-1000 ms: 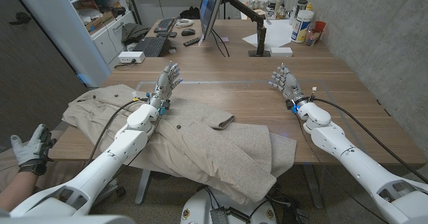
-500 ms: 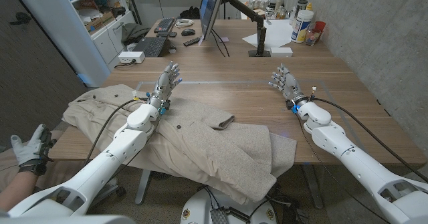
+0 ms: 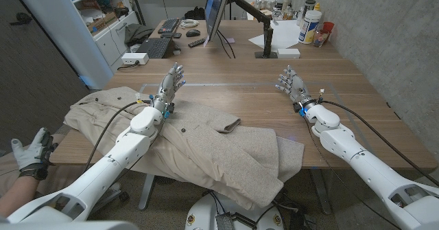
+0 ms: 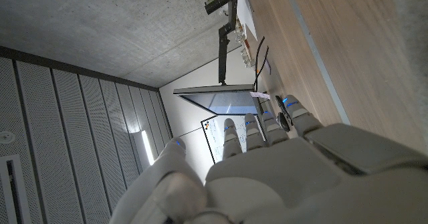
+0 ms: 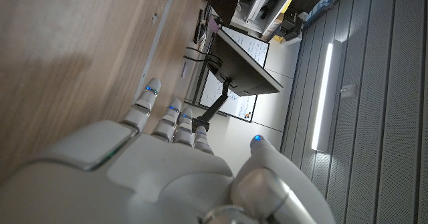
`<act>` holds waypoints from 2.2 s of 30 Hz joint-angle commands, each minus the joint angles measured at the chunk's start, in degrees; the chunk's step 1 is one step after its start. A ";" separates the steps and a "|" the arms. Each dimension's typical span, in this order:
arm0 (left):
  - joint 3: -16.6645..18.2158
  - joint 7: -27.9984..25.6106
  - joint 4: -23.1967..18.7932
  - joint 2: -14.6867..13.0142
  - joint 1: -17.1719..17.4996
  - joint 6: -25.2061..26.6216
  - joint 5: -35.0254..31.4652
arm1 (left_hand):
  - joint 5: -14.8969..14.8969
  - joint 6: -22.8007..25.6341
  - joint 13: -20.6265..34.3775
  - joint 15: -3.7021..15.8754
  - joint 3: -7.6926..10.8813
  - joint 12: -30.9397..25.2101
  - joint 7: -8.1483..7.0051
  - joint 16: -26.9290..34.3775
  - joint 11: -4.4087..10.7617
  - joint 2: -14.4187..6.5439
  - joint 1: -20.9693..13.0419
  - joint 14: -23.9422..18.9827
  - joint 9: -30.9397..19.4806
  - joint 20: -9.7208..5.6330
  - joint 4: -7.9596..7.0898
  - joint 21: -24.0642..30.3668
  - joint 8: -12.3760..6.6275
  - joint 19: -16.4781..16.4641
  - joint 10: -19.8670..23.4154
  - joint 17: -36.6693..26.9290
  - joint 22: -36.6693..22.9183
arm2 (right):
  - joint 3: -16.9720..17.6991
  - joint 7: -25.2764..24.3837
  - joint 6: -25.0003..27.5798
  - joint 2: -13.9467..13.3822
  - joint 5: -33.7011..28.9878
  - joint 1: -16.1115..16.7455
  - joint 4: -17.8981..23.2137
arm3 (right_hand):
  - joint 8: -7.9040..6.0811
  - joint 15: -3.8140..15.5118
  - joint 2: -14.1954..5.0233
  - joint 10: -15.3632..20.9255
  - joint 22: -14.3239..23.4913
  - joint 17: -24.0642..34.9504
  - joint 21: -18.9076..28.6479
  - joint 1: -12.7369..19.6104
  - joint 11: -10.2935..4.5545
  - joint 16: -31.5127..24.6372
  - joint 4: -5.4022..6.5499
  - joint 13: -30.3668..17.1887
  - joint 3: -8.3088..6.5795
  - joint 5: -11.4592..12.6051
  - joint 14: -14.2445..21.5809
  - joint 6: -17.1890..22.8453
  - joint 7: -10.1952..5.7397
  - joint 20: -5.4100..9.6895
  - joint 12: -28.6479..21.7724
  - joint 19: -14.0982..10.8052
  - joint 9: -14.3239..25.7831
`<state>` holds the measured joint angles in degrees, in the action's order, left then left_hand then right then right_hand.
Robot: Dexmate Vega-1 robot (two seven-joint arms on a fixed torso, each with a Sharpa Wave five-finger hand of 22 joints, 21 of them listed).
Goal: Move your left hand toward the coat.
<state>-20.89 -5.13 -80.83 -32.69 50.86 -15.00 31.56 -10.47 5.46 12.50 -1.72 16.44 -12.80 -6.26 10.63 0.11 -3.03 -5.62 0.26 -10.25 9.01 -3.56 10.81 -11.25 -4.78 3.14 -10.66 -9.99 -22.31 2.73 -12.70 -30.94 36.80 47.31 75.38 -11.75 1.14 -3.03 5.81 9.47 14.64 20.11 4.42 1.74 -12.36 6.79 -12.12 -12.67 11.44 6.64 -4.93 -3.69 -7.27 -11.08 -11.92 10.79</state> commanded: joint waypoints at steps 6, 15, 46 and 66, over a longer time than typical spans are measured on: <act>0.07 -3.53 -1.87 -1.17 1.44 -0.85 -3.87 | -0.26 0.96 0.11 0.57 0.26 -0.50 -0.21 0.38 0.13 -0.15 -0.73 -0.18 -0.24 -0.37 0.28 0.43 -0.35 0.01 0.98 -0.02 -0.22 | -0.17 0.13 0.33 -0.22 -0.14 -0.12 0.04 | 0.33 -0.10 0.03 -0.46 0.34 0.02 -0.34 -0.43 0.07 0.29 0.00 -0.06 -0.09 0.40 -0.68 -0.72 0.19 -0.29 -0.05 0.34 0.25; 0.41 -4.91 -3.52 -1.89 2.42 -0.25 -4.93 | -0.26 1.23 0.04 0.74 0.31 -0.51 -0.15 0.41 0.24 -0.13 -0.80 -0.30 -0.24 -0.53 0.39 0.43 -0.36 -0.01 1.10 0.00 -0.21 | 0.19 0.08 -0.52 0.03 0.12 0.15 -0.03 | 0.35 -0.05 0.10 -0.64 0.34 -0.01 -0.64 -0.55 0.02 0.34 0.01 -0.05 -0.01 0.41 -0.97 -0.77 0.26 -0.35 -0.06 0.41 0.25; 3.92 -13.39 -17.07 -8.75 10.30 8.14 -11.02 | -0.24 1.06 -0.25 0.74 0.43 -0.07 -0.07 -0.25 -0.07 -0.07 -0.77 2.40 -0.21 0.27 0.75 -0.35 0.13 2.96 0.21 0.05 -0.15 | 1.29 0.34 -3.32 1.55 1.64 0.83 -0.67 | -0.33 -0.30 0.95 -1.85 0.24 -0.81 -2.86 -0.21 0.70 1.29 -0.75 0.26 0.29 0.47 -5.08 1.86 1.16 2.58 0.02 1.05 0.13; 4.45 -18.07 -23.53 -11.15 12.64 14.13 -18.21 | -0.22 1.22 -0.38 0.78 0.36 0.36 -0.22 -0.36 0.16 0.05 -0.51 3.80 -0.20 -0.42 0.81 -0.47 0.21 4.57 -0.95 0.05 -0.14 | 1.40 0.68 -3.29 1.48 1.99 0.99 -0.48 | -0.02 2.51 1.51 -4.64 0.15 -1.80 -5.54 -0.13 -2.99 1.72 -1.28 0.72 0.65 0.51 -7.92 2.98 0.40 3.41 0.59 2.62 -0.02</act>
<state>-16.81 -20.59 -100.62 -42.37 62.10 -4.68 17.33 -10.47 6.55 11.97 -0.91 16.75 -12.49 -6.15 10.32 0.41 -3.26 -5.85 3.55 -10.25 8.60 -2.92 10.37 -11.25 -0.68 2.40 -10.67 -9.99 -20.89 3.30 -16.22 -29.28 38.78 48.21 74.67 -11.75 1.91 -1.88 1.71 9.60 12.78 14.94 4.34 -0.94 -10.80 5.60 -11.44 -11.96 11.66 -0.60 -2.03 -2.87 -3.95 -10.64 -9.86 10.65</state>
